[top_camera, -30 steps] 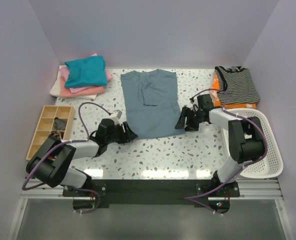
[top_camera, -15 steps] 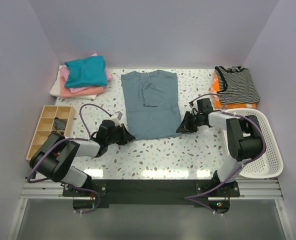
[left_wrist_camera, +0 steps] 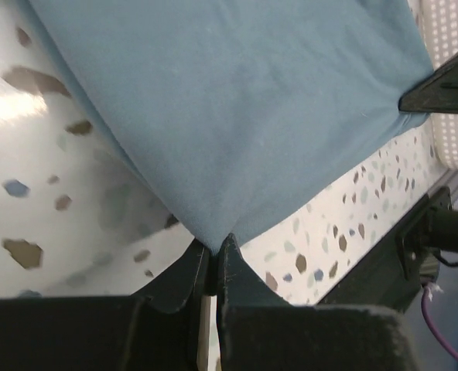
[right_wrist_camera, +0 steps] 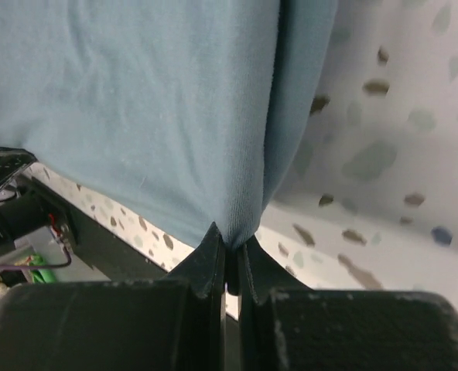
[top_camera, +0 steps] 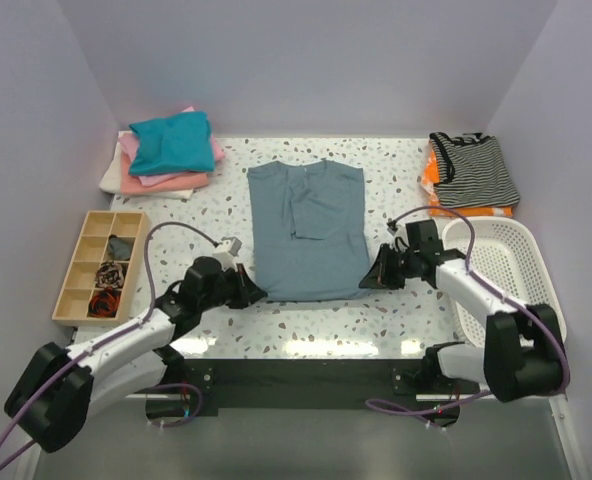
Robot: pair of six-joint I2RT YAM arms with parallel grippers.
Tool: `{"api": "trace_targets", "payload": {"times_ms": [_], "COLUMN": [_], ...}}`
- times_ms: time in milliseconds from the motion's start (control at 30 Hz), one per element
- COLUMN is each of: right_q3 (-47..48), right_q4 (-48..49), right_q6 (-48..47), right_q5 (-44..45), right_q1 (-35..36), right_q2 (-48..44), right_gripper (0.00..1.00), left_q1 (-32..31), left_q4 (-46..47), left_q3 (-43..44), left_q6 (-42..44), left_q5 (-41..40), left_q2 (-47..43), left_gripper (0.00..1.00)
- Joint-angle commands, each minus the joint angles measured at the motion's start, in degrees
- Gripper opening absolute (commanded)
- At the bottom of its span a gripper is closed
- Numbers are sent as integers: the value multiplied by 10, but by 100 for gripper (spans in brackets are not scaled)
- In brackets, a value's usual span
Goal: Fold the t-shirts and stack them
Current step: Grab one side of the 2/3 rectangular tshirt with both arms, then fold the long partially folded tshirt into a neat square
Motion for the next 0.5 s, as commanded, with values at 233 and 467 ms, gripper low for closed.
{"api": "trace_targets", "payload": {"times_ms": [233, 467], "right_q3": [-30, 73], "right_q4": [-134, -148], "right_q6": [93, 36], "right_q5": [40, 119], "right_q1": [85, 86], "right_q2": [-248, -221], "right_gripper": [1, 2], "left_q1": [-140, -141], "left_q4": [-247, -291], "left_q3": [34, 186], "left_q6": [-115, -54], "left_q5": [-124, -241], "left_q2": [-176, -98], "left_gripper": [0, 0]}}
